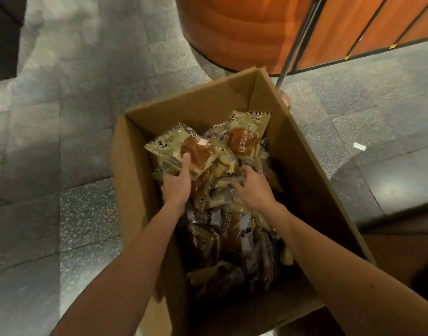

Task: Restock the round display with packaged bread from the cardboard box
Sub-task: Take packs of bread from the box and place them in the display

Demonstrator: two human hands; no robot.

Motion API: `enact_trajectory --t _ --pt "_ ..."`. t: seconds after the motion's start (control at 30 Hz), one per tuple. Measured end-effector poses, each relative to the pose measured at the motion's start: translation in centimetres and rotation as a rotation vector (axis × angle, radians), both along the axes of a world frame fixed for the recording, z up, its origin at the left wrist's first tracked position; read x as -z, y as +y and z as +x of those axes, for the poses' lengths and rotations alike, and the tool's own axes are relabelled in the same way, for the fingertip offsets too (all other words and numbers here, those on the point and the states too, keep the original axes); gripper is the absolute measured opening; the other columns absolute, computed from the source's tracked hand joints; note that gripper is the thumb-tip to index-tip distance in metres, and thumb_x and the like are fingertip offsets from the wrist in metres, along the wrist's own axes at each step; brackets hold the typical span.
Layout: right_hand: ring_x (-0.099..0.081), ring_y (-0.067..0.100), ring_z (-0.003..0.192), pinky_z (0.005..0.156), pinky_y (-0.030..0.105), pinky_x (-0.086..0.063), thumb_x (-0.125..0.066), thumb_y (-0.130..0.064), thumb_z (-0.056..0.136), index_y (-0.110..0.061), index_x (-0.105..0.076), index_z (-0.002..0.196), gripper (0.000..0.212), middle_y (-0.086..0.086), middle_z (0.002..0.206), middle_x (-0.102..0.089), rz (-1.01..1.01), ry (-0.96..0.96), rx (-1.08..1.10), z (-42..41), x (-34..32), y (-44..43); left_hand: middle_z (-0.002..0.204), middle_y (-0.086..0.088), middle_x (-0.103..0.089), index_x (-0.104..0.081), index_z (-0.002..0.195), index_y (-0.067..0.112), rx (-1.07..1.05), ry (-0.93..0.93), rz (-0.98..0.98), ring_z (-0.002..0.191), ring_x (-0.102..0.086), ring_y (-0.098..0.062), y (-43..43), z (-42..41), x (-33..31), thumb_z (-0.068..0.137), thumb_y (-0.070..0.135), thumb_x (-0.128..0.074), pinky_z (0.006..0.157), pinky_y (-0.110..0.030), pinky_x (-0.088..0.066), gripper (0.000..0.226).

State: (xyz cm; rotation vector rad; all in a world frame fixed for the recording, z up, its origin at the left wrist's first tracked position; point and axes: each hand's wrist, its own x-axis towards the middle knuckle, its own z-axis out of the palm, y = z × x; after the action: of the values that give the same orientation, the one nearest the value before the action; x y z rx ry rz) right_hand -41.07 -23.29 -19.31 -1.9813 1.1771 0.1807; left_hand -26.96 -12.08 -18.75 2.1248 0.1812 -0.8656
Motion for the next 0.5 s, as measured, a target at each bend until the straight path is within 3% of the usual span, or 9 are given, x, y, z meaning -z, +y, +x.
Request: enact_trajectory --t 0.13,0.23,0.33,0.43,0.5 --pt "-0.047 0.028 0.129 0.105 0.038 -0.040 -0.061 -0.032 0.097 -0.014 -0.038 0.145 0.056 0.008 0.142 -0.047 -0.048 -0.052 0.000 3.1 1.6 -1.9 0.146 -0.005 -0.046 -0.037 0.149 0.018 -0.062 -0.015 -0.020 0.134 -0.043 -0.030 -1.1 2.3 1.0 0.070 0.083 -0.061 0.112 -0.047 -0.036 0.105" --pt "-0.030 0.028 0.144 0.117 0.040 -0.030 -0.068 -0.022 0.092 -0.015 -0.019 0.157 0.081 0.007 0.159 -0.027 0.004 -0.026 -0.029 4.6 2.9 -3.1 0.130 0.000 -0.058 -0.050 0.138 0.020 -0.063 -0.015 -0.064 0.116 -0.054 -0.021 -2.1 3.7 1.1 0.075 0.065 -0.073 0.105 -0.044 -0.045 0.081" --pt "-0.022 0.029 0.148 0.120 0.042 -0.027 -0.073 -0.020 0.088 -0.018 -0.010 0.158 0.095 0.006 0.164 -0.015 0.095 -0.025 -0.054 6.2 3.8 -4.1 0.121 0.005 -0.063 -0.052 0.134 0.024 -0.045 -0.030 -0.151 0.112 -0.060 -0.018 -2.5 5.3 0.9 0.078 0.043 -0.080 0.100 -0.043 -0.050 0.065" --pt "-0.022 0.032 0.148 0.118 0.042 -0.027 -0.076 -0.033 0.086 -0.015 -0.013 0.158 0.097 0.008 0.165 -0.009 0.085 0.014 -0.090 7.3 4.5 -4.4 0.118 0.008 -0.063 -0.048 0.129 0.029 0.059 -0.134 -0.184 0.110 -0.062 -0.018 -1.6 6.6 0.5 0.077 0.037 -0.082 0.099 -0.045 -0.051 0.063" --pt "-0.033 0.034 0.142 0.114 0.042 -0.033 -0.079 -0.027 0.083 -0.014 -0.023 0.154 0.091 0.012 0.160 -0.020 0.035 0.019 -0.072 7.6 4.5 -4.3 0.115 0.011 -0.062 -0.043 0.122 0.034 0.109 -0.205 -0.201 0.110 -0.062 -0.015 -0.8 7.2 0.2 0.077 0.032 -0.082 0.100 -0.045 -0.051 0.060"
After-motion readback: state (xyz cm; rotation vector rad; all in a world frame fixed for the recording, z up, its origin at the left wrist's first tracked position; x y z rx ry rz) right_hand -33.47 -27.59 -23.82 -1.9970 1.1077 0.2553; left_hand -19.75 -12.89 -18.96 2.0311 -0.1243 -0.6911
